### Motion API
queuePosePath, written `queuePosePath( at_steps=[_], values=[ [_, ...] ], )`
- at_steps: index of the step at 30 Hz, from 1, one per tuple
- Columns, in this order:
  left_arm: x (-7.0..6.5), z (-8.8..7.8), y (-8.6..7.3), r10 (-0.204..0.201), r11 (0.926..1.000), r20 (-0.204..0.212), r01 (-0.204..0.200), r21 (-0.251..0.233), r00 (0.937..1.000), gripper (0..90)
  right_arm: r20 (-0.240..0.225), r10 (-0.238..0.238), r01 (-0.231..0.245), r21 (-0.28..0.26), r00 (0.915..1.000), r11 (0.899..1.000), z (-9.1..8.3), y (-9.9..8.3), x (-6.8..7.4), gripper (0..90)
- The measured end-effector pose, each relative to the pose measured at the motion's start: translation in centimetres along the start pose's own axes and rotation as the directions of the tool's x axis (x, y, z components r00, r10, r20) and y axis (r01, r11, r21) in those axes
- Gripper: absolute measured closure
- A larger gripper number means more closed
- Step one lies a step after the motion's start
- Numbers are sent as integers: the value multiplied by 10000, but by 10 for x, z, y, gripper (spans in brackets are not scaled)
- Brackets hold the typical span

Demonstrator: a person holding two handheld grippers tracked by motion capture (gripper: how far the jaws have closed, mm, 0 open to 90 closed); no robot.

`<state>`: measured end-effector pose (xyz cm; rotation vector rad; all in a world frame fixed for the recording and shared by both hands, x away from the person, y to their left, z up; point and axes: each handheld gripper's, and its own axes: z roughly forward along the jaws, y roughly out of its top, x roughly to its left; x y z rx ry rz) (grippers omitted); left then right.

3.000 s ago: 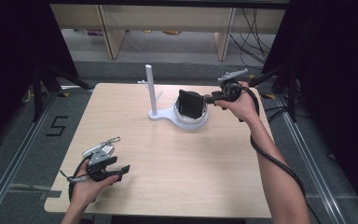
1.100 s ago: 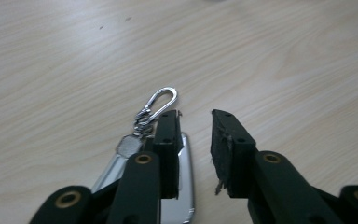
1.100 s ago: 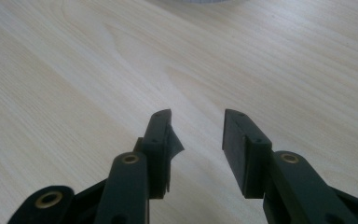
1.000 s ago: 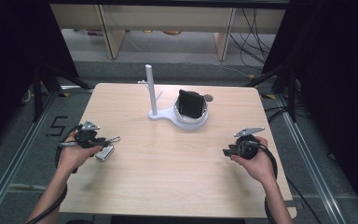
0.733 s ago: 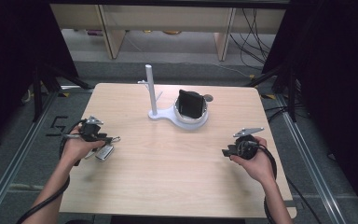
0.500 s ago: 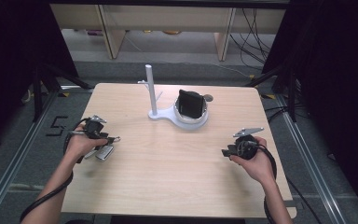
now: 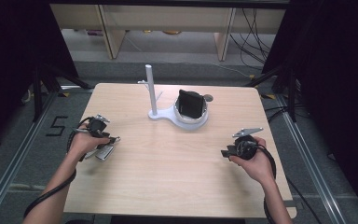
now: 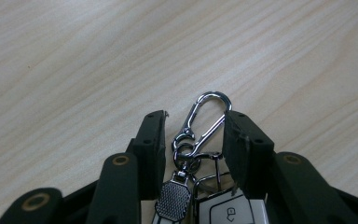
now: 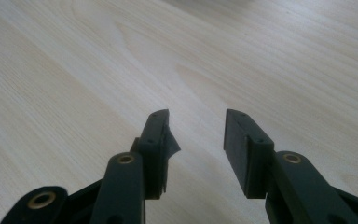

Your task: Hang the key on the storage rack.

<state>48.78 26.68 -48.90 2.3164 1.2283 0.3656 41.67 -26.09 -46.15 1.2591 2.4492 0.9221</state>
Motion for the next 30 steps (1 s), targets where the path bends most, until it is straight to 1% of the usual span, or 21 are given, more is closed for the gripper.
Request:
queuePosePath(
  at_steps=[1, 2, 3, 4, 5, 6, 7, 8, 9, 10, 13, 14, 15, 16, 17, 21, 22, 27, 28, 29, 30],
  values=[
    [0, 0, 0, 108, 9999, 36, -108, 80, 9999, 597, -39, 140, -139, 69, 9999, 9999, 0, 0, 1, 614],
    [0, 2, 0, 173, 9998, 2, -173, 20, 9999, 597, -39, 140, -139, 69, 9999, 9999, 0, 0, 1, 614],
    [0, 2, 0, 129, 9999, 83, -129, 7, 9999, 598, -61, 138, -137, 72, 9999, 9999, 0, 0, 1, 613],
    [0, 2, 1, 239, 9997, -3, -239, 107, 9997, 599, -87, 250, -248, 159, 9996, 9996, 0, 0, 2, 613],
    [0, 2, 2, 260, 9993, 63, -262, 269, 9996, 600, -52, 197, -196, 177, 9998, 9997, 1, 0, 1, 612],
    [0, 4, 2, 292, 9994, 22, -293, 182, 9996, 600, -69, 219, -217, 206, 9997, 9996, 1, 0, 2, 612],
    [1, 3, 4, 411, 9984, 50, -413, 398, 9991, 602, -150, 319, -317, 190, 9994, 9993, 1, 0, 3, 612],
    [0, 3, 4, 388, 9980, 30, -389, 489, 9992, 602, -138, 202, -200, 162, 9997, 9997, 1, 0, 2, 611],
    [0, 5, 4, 363, 9989, 109, -366, 302, 9993, 602, -137, 206, -203, 162, 9997, 9997, 1, 0, 2, 611],
    [0, 5, 6, 431, 9977, 104, -435, 527, 9990, 603, -146, 206, -204, 161, 9997, 9997, 1, 0, 2, 610],
    [0, 6, 7, 434, 9971, 73, -437, 617, 9990, 608, -156, 209, -206, 160, 9997, 9997, 1, 0, 2, 609],
    [0, 6, 7, 540, 9959, 108, -546, 718, 9985, 608, -154, 209, -207, 166, 9997, 9996, 1, 0, 2, 609],
    [0, 7, 7, 534, 9955, 153, -544, 780, 9985, 610, -171, 221, -218, 172, 9996, 9996, 1, 0, 2, 609],
    [0, 7, 7, 596, 9945, 95, -601, 852, 9982, 613, -172, 224, -221, 174, 9996, 9996, 1, 0, 2, 609],
    [-1, 7, 7, 573, 9946, 116, -581, 856, 9983, 614, -113, 26, -25, 122, 9999, 9999, 2, 0, 0, 608],
    [0, 7, 8, 527, 9938, 228, -547, 964, 9983, 628, -109, 40, -39, 89, 9999, 10000, 2, 0, 0, 609],
    [1, 7, 9, 500, 9937, 268, -524, 995, 9984, 636, -144, 192, -190, 162, 9997, 9997, 1, 0, 1, 609],
    [3, 8, 14, 508, 9865, 462, -573, 1534, 9976, 646, -194, 151, -147, 200, 9997, 9997, 2, 0, 0, 607],
    [2, 8, 15, 472, 9863, 458, -538, 1562, 9978, 646, -194, 151, -147, 200, 9997, 9997, 2, 0, 0, 607],
    [3, 9, 17, 581, 9833, 487, -656, 1699, 9971, 647, -197, 148, -144, 212, 9997, 9997, 3, 0, 0, 607],
    [3, 9, 18, 584, 9809, 546, -675, 1825, 9968, 650, -165, 7, -4, 165, 9999, 9999, 3, -1, 0, 606]
  ],
)
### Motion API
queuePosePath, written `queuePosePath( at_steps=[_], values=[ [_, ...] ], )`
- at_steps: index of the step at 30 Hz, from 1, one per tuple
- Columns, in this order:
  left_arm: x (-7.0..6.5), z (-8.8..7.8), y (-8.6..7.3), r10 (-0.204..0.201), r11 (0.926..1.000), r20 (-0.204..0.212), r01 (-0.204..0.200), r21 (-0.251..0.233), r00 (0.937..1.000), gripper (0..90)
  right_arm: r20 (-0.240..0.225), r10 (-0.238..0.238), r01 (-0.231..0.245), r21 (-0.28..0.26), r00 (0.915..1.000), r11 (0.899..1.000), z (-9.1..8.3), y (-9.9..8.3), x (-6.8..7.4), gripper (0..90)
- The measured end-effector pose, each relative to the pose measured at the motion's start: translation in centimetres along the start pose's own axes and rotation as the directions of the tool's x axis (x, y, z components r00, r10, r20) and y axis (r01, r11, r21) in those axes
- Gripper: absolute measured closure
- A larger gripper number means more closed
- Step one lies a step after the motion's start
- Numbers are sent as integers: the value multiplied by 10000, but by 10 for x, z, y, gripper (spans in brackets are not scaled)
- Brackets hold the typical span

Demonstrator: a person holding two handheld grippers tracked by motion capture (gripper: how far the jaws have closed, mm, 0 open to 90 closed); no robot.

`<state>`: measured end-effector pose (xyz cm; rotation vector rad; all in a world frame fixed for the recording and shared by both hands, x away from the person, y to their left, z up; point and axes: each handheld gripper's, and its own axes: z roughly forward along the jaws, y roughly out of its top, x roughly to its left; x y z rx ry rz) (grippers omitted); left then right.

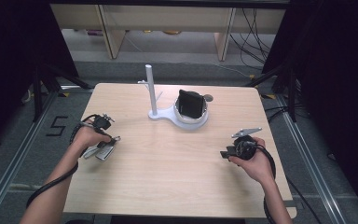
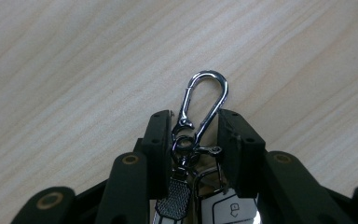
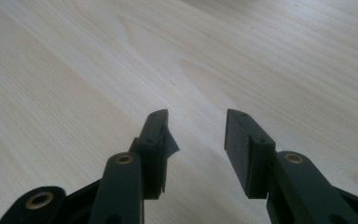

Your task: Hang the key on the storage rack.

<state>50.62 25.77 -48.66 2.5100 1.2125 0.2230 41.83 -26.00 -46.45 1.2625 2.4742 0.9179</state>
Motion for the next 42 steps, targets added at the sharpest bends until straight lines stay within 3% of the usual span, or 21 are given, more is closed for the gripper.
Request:
queuePosePath(
  at_steps=[2, 3, 4, 7, 8, 9, 10, 11, 12, 14, 15, 17, 19, 23, 26, 29, 32, 35, 38, 40, 42],
  values=[
    [-2, 0, 2, -324, 9994, 69, 323, 136, 9995, 655, 0, 28, -28, 33, 10000, 10000, 0, 0, 0, 605],
    [-2, 0, 2, -364, 9992, 84, 362, 189, 9993, 656, 15, 28, -28, -227, 10000, 9997, 2, -1, 0, 605],
    [-1, 1, 3, -370, 9993, 94, 369, 92, 9993, 656, -40, 106, -106, -77, 9999, 9999, 1, 0, 1, 604],
    [3, 1, 7, -129, 9990, 7, 129, 425, 9999, 661, -65, 172, -172, -47, 9998, 9998, 1, 0, 1, 602],
    [3, 1, 8, -232, 9983, 81, 228, 533, 9997, 662, -67, 182, -183, -44, 9998, 9998, 1, 0, 1, 601],
    [-1, 2, 8, -762, 9959, 124, 755, 493, 9970, 662, -63, 181, -181, -38, 9998, 9998, 1, 0, 1, 601],
    [-1, 2, 10, -778, 9951, 136, 768, 621, 9969, 662, -67, 169, -170, -27, 9998, 9999, 1, 0, 1, 600],
    [1, 1, 12, -552, 9944, 127, 538, 912, 9984, 662, -73, 171, -171, -22, 9998, 9999, 1, 0, 1, 600],
    [-1, 3, 12, -712, 9950, 131, 701, 710, 9974, 663, -77, 169, -169, -20, 9998, 9999, 1, 0, 1, 599],
    [-2, 4, 16, -741, 9926, 132, 724, 980, 9972, 664, -81, 168, -168, -15, 9998, 9999, 1, 0, 1, 599],
    [0, 3, 18, -481, 9914, 125, 463, 1223, 9988, 665, -76, 193, -193, -18, 9998, 9998, 1, 0, 1, 597],
    [-1, 4, 19, -722, 9893, 152, 696, 1282, 9973, 670, -69, 154, -154, 108, 9999, 9998, 0, 0, 1, 597],
    [0, 5, 20, -520, 9901, 127, 499, 1312, 9986, 675, -130, 103, -102, 109, 9999, 9999, 1, -1, 1, 595],
    [-1, 5, 23, -555, 9873, 57, 540, 1493, 9984, 698, -88, 295, -292, 237, 9995, 9993, 0, -1, 1, 592],
    [-4, 5, 24, -461, 9868, -14, 458, 1555, 9989, 731, -87, -11, 12, 126, 10000, 9999, 2, -1, 1, 590],
    [-5, 5, 26, -539, 9832, -123, 552, 1739, 9985, 741, -161, 79, -78, 37, 9998, 10000, 3, -1, 3, 588],
    [-10, 6, 24, -745, 9841, -360, 794, 1588, 9966, 756, -235, 318, -311, 290, 9992, 9991, 2, -1, 5, 587],
    [-12, 6, 24, -286, 9875, -654, 384, 1526, 9974, 777, -168, 53, -50, 167, 9998, 9998, 2, -2, 3, 586],
    [-12, 4, 24, -406, 9861, -760, 522, 1575, 9963, 792, -176, 52, -49, 160, 9998, 9999, 2, -1, 3, 586],
    [-12, 5, 24, -465, 9863, -800, 584, 1540, 9957, 817, -239, 462, -454, 340, 9986, 9984, 1, -2, 6, 585],
    [-12, 5, 23, -399, 9875, -851, 522, 1485, 9956, 817, -232, 489, -481, 335, 9985, 9983, 1, -1, 7, 584]
  ],
)
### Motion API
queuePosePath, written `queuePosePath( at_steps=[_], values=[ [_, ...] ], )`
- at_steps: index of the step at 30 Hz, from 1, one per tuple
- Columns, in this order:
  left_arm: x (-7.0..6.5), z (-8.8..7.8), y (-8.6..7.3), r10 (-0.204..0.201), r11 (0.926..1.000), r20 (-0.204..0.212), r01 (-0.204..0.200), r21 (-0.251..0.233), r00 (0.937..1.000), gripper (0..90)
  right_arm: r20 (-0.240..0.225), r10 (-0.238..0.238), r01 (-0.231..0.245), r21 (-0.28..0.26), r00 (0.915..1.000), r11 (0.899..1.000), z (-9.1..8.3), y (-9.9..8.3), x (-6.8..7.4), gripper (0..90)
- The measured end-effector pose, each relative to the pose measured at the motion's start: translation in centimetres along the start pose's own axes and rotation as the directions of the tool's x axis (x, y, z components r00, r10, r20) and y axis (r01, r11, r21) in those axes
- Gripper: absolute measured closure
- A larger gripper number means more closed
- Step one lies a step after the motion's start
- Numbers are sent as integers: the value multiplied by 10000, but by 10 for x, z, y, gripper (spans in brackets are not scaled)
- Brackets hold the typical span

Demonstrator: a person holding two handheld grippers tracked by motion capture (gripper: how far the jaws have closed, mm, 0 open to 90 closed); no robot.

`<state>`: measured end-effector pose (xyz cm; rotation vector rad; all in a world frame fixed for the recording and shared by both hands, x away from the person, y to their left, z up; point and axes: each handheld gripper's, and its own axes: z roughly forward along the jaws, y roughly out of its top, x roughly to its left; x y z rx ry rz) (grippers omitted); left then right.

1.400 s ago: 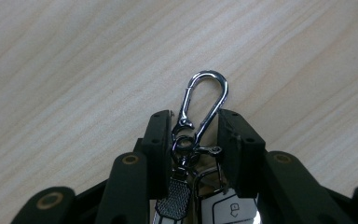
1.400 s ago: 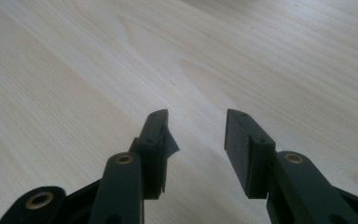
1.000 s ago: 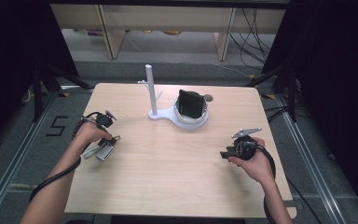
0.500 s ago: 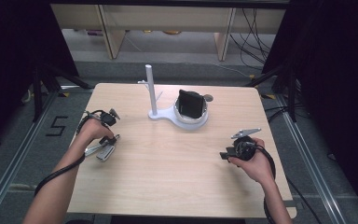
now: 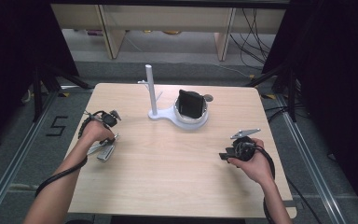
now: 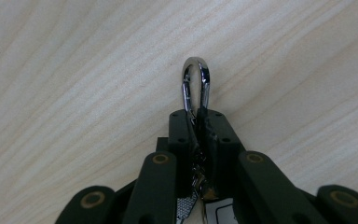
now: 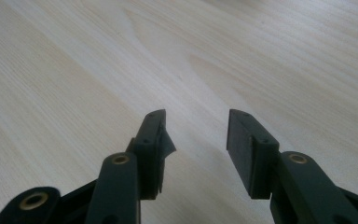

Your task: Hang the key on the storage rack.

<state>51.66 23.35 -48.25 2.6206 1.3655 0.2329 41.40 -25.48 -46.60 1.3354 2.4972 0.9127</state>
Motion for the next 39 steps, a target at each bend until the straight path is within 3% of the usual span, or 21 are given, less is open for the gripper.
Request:
queuePosePath(
  at_steps=[5, 6, 8, 10, 11, 12, 13, 14, 15, 17, 20, 21, 22, 26, 27, 30, 34, 37, 38, 39],
  values=[
    [-1, 0, -2, -246, 9995, -82, 245, -190, 9997, 820, 13, -32, 32, -22, 10000, 10000, 1, 0, -1, 583],
    [-1, 0, -3, -269, 9994, -108, 266, -234, 9996, 821, 74, -423, 425, -202, 9991, 9989, 2, 0, -3, 582],
    [-2, 0, -5, -395, 9984, -128, 390, -406, 9991, 822, 9, -353, 353, -251, 9994, 9991, 3, 0, -2, 578],
    [-1, -2, -7, -271, 9992, -150, 266, -313, 9995, 825, 36, -551, 552, -170, 9985, 9983, 4, 0, -3, 573],
    [-2, -1, -9, -376, 9976, -158, 366, -593, 9992, 825, -10, -387, 387, -104, 9993, 9992, 3, 0, -2, 572],
    [0, -2, -9, -108, 9981, -226, 94, -605, 9997, 826, -8, -402, 402, -103, 9992, 9991, 3, 0, -2, 572],
    [-2, -2, -10, -264, 9974, -255, 247, -670, 9993, 826, -9, -405, 405, -106, 9992, 9991, 3, 0, -2, 572],
    [-1, -2, -12, -5, 9971, -317, -20, -767, 9995, 827, -10, -405, 405, -122, 9992, 9991, 3, 0, -2, 572],
    [-5, -2, -13, -320, 9960, -357, 289, -843, 9989, 827, 31, -508, 509, -173, 9987, 9986, 3, 0, -3, 572],
    [-4, -2, -15, 107, 9947, -626, -170, -1017, 9980, 828, 36, -480, 481, -347, 9988, 9982, 4, 0, -3, 572],
    [-6, -2, -19, 130, 9911, -866, -243, -1308, 9962, 830, -1, -231, 231, -237, 9997, 9995, 3, 0, -2, 572],
    [-8, -1, -20, -127, 9893, -864, 0, -1459, 9962, 830, -11, -342, 341, -345, 9994, 9988, 4, 0, -2, 572],
    [-8, -1, -21, 41, 9879, -1007, -196, -1537, 9949, 831, -14, -311, 311, -321, 9995, 9990, 4, 0, -2, 572],
    [-9, -3, -26, -146, 9826, -1050, -52, -1856, 9944, 833, 25, -471, 471, -212, 9989, 9987, 3, 0, -2, 572],
    [-8, -4, -27, -124, 9833, -1089, -77, -1816, 9940, 833, 40, -425, 427, -458, 9991, 9980, 5, -1, -2, 571],
    [-9, -4, -31, -237, 9766, -1167, -20, -2152, 9929, 834, -15, -302, 301, -322, 9995, 9990, 4, 0, -1, 571],
    [-11, -7, -36, -184, 9683, -1403, -173, -2493, 9899, 836, 37, -480, 480, -239, 9988, 9986, 3, 0, -2, 571],
    [-14, -10, -39, -310, 9577, -1473, -128, -2875, 9886, 838, -15, -382, 382, -178, 9993, 9991, 2, 0, -1, 570],
    [-15, -10, -40, -383, 9505, -1499, -103, -3106, 9880, 842, -16, -353, 353, -179, 9994, 9992, 2, 0, -1, 571],
    [-16, -13, -41, -370, 9493, -1572, -145, -3140, 9869, 843, 2, -367, 367, -194, 9993, 9991, 2, 0, -1, 571]
  ],
)
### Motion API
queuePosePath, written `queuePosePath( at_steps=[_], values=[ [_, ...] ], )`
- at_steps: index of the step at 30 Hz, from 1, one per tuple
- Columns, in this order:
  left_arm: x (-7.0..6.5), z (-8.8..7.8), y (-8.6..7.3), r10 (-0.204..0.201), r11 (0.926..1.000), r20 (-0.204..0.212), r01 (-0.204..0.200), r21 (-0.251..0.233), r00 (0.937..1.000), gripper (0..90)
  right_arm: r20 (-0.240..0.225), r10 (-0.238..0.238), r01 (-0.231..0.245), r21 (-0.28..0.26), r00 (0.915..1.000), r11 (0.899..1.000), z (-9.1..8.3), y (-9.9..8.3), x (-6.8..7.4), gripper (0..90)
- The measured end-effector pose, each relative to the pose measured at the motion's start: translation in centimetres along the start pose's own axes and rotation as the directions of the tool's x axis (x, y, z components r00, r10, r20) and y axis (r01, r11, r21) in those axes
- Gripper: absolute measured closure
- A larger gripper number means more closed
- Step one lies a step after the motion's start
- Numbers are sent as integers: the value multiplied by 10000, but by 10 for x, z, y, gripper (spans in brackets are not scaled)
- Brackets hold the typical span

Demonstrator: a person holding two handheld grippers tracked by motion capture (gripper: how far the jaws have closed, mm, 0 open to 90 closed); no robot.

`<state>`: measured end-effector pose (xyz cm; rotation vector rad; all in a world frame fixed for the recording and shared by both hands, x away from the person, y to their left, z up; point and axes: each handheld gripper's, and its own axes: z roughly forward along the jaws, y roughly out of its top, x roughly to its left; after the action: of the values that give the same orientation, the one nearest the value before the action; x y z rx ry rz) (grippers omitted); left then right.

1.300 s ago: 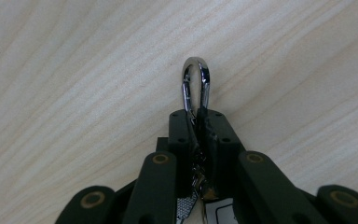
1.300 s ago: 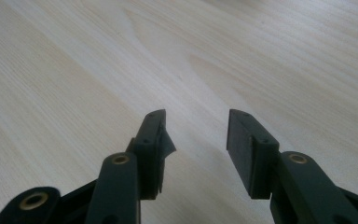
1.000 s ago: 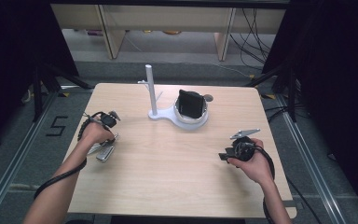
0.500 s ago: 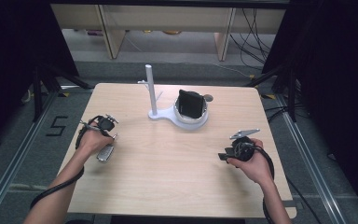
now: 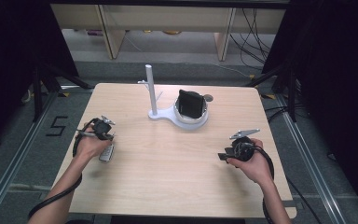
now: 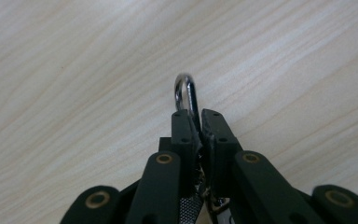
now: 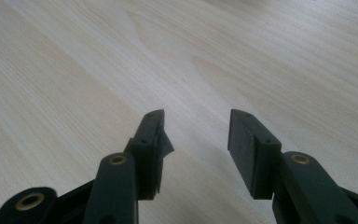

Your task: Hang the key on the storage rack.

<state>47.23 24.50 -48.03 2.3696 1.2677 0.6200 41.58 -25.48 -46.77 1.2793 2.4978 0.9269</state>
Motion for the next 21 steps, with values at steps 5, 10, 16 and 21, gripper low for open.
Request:
queuePosePath(
  at_steps=[5, 10, 16, 21],
  values=[
    [0, -1, -3, -42, 10000, 96, 42, 8, 9999, 844, 1, 0, 0, -6, 10000, 10000, 0, 0, 0, 571],
    [1, 0, -6, -152, 9998, -8, 152, -100, 9999, 846, 10, -52, 52, -49, 10000, 10000, 0, 0, 0, 571],
    [-2, -3, -7, -219, 9964, -125, 208, -822, 9997, 846, 58, -179, 180, -88, 9998, 9998, 2, -1, -1, 568],
    [-5, -11, -8, -229, 9847, -309, 172, -1733, 9993, 846, -14, -121, 121, -101, 9999, 9999, 1, -1, -1, 564]
  ],
)
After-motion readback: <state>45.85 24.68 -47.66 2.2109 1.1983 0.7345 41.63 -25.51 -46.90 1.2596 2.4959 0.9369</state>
